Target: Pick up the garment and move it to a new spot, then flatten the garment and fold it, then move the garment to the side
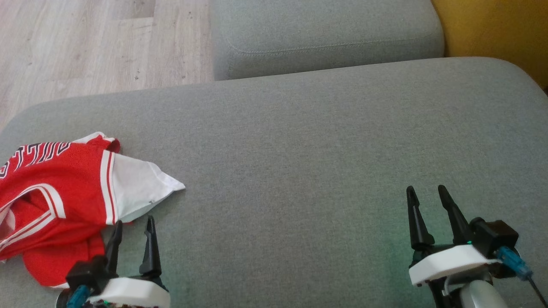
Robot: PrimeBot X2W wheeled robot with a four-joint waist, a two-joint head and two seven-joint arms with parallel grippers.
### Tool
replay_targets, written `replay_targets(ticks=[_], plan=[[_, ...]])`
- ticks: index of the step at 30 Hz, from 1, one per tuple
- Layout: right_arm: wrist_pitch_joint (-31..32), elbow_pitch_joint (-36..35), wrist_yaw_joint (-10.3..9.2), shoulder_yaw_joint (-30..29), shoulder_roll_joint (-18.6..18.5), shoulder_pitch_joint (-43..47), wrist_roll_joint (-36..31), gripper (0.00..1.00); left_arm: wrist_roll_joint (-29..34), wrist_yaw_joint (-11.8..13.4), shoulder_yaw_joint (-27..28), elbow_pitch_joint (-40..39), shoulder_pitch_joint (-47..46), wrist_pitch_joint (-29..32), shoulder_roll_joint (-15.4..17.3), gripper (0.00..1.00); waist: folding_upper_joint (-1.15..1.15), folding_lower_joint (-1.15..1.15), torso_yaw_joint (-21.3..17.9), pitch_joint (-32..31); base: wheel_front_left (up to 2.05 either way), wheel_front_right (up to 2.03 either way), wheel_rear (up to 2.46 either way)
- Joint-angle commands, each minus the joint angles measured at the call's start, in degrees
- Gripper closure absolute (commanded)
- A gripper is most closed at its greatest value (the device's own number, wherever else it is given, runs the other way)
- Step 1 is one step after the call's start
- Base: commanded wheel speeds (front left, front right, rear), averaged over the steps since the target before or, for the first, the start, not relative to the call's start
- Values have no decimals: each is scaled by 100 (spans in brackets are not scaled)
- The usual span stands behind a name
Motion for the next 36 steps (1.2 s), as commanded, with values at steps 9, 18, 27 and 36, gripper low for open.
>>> replay_targets(ticks=[9,18,27,36], plan=[[-234,53,43,56,16,-114,-563,0,611,43,310,120,-242,-230,176,0,0,0,-33,-13,0,0,0],[-319,247,45,38,25,-131,-662,0,796,31,409,249,-260,-315,156,0,0,0,-44,-42,0,0,0],[-319,358,45,49,29,-174,-428,0,637,-6,494,401,-294,-315,158,0,0,0,-40,-29,0,0,0],[-319,395,45,85,30,-194,-387,0,608,-27,492,492,-329,-315,177,0,0,0,-23,-12,0,0,0]])
